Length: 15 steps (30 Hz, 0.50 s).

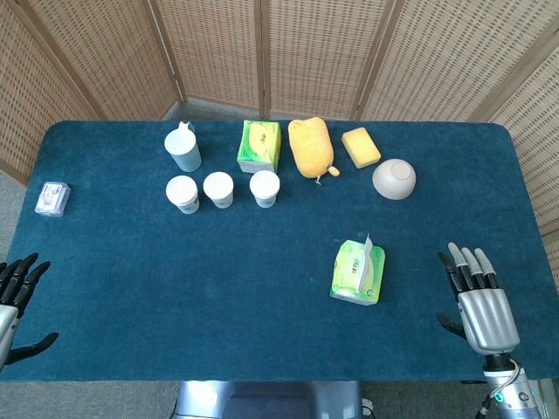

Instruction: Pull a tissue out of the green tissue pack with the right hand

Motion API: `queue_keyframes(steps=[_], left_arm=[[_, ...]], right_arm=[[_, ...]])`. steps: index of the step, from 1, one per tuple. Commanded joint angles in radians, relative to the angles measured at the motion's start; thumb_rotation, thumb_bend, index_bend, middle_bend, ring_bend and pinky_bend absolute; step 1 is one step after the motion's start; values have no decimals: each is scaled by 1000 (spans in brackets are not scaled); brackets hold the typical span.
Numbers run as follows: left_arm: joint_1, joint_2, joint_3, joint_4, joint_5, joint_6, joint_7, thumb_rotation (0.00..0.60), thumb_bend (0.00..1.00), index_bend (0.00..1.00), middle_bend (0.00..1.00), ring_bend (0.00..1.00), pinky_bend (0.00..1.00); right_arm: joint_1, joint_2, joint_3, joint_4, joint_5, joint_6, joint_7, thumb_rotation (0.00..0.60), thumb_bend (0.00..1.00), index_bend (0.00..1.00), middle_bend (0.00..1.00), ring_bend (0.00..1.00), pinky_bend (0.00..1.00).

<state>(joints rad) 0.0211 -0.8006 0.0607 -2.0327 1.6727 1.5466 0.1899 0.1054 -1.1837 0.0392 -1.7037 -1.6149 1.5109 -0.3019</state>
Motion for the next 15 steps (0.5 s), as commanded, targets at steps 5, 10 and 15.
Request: queue_keyframes(steps=[5,10,15], left_arm=[[2,3,-2,0,-2,5,-8,600,0,0,0,0,0],[2,6,-3,3,-6,7,-20,600,0,0,0,0,0],[-2,6,-4,5,-11,-2,-22,600,0,0,0,0,0]], right_arm=[[6,-4,-1,4,-1,-11,0,600,0,0,0,0,46],[30,-7,5,0,-23,-30,18,600,0,0,0,0,50],[94,-17,15,30,-52,-104,27,600,0,0,0,0,69]])
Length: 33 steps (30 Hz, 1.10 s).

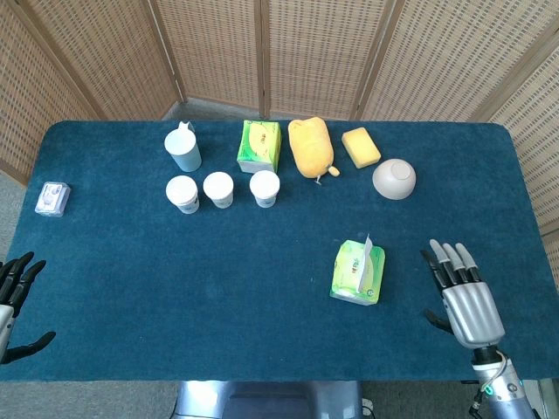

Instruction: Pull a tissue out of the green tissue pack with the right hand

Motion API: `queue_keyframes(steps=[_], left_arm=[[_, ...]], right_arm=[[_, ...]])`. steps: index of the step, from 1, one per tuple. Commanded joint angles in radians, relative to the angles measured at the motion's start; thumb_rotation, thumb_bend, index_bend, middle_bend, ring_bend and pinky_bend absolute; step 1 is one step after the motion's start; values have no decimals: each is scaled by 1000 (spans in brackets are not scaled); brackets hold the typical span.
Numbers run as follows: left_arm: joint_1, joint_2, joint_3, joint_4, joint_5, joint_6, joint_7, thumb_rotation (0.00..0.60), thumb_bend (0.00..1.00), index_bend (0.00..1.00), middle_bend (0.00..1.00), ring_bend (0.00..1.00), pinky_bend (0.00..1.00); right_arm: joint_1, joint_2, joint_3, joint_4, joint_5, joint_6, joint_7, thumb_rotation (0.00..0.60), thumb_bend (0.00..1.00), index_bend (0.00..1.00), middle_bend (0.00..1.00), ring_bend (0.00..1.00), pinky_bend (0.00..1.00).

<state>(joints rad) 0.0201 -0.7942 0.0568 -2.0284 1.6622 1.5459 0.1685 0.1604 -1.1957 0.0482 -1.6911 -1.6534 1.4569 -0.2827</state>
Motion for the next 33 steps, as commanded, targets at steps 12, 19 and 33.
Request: queue_keyframes(steps=[12,19,33], left_arm=[[0,0,-7,-2,-24,-1,5,600,0,0,0,0,0],[-2,1,-13,-2,-40,-1,-1,600,0,0,0,0,0],[-3,9,-23,5,-63,3,-32,600,0,0,0,0,0]], right_arm=[[222,-2,42,90,-62,-247,28,600,0,0,0,0,97],[306,-16,58,85,-66,-337,-15,600,0,0,0,0,97],[433,-84,49,139,-53,-490,-98,600,731,615,433,305,464]])
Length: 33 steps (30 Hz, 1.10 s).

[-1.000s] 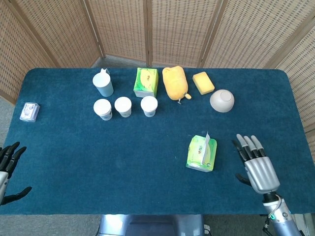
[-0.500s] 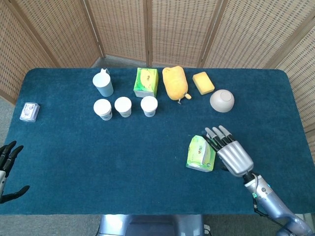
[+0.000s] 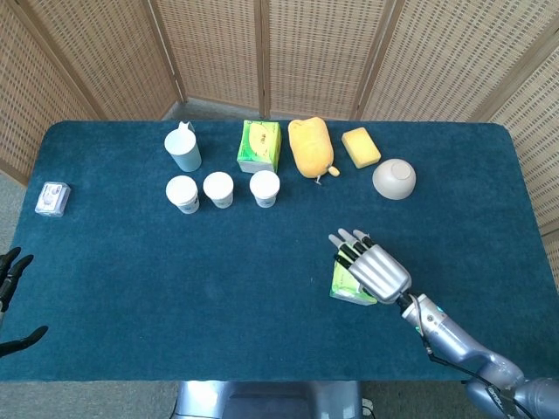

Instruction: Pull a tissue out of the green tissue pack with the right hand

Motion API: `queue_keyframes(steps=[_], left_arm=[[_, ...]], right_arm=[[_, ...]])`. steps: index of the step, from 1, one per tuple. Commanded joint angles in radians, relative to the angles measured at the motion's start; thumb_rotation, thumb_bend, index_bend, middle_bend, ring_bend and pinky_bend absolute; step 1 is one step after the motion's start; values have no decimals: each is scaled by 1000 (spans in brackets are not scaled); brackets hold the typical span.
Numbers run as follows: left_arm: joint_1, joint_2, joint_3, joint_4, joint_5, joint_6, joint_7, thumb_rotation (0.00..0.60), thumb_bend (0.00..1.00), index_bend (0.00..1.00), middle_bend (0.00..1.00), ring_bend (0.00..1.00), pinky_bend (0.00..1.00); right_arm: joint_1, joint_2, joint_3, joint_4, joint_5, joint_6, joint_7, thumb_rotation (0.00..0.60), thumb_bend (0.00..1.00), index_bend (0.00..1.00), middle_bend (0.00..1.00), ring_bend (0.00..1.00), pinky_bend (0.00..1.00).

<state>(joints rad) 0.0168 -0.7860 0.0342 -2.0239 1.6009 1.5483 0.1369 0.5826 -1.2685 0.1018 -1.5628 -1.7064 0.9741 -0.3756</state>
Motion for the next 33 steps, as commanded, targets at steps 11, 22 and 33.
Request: queue_keyframes(steps=[11,22,33], left_arm=[[-2,-1,0,-3,-4,-6,5,600,0,0,0,0,0],[-1,0,3,-6,5,-5,6,600,0,0,0,0,0],[2,4,5,-4,14,1,-3,600,0,0,0,0,0]], right_arm=[[1,-58,-32,72,-69,137,83,600,884,829,673,544,809],[-5,34,11,-7,-169,309,0,600,888,841,682,553,820],[44,-43,132,8,-199,480,27,600,889,830,681,550,815]])
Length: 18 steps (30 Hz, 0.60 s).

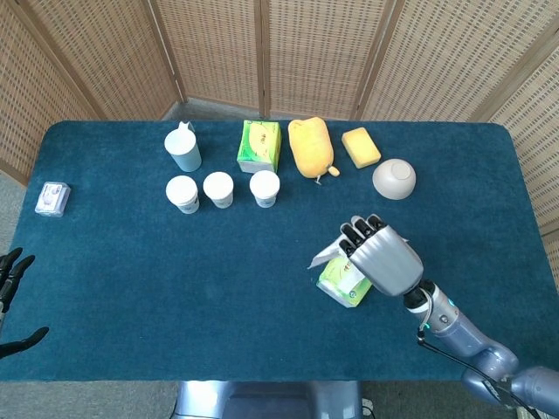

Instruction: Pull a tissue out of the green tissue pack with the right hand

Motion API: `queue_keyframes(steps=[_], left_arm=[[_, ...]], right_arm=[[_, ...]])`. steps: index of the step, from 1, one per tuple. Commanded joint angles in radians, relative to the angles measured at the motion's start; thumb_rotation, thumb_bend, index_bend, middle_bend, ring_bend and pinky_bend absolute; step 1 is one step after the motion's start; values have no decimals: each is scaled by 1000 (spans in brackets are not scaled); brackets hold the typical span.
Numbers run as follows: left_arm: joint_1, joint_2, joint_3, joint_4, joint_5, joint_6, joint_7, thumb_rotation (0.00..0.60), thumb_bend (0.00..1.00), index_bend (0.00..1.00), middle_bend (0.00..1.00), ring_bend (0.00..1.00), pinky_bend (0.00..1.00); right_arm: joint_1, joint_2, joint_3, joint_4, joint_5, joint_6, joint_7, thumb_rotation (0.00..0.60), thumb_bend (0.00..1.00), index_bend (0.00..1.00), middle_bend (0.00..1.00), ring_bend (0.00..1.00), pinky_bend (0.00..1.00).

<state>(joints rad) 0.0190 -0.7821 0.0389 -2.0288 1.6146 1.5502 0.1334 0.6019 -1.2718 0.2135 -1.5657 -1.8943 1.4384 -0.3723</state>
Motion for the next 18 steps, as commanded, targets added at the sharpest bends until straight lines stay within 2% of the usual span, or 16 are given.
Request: queue_keyframes(steps=[1,7,14,15,17,18], left_arm=[[-1,-1,1,0,2,-3,2,600,0,0,0,0,0],[-3,-2,3,1,6,-9,1,600,0,0,0,0,0],[-5,0,2,3,1,-11,-4,600,0,0,0,0,0],[-6,0,2,3,0,-14,-5,600,0,0,0,0,0],[-7,0,2,3,-1,-16,-6,600,0,0,0,0,0],[-7,1,2,3,-1,-16,-7,600,0,0,0,0,0]], right_arm=[[37,-53,18,12,-17,8,31,600,889,828,680,549,812],[124,-143,-16,49,-58,-83,77,600,889,821,672,543,801],[210,-287,-50,155,-82,-170,82,600,888,808,651,522,774],[222,-304,-56,167,-84,-188,78,600,857,763,616,491,746],[236,-330,-61,187,-76,-217,65,600,646,490,469,358,656],[241,-338,-63,192,-61,-241,61,600,460,264,329,241,580]])
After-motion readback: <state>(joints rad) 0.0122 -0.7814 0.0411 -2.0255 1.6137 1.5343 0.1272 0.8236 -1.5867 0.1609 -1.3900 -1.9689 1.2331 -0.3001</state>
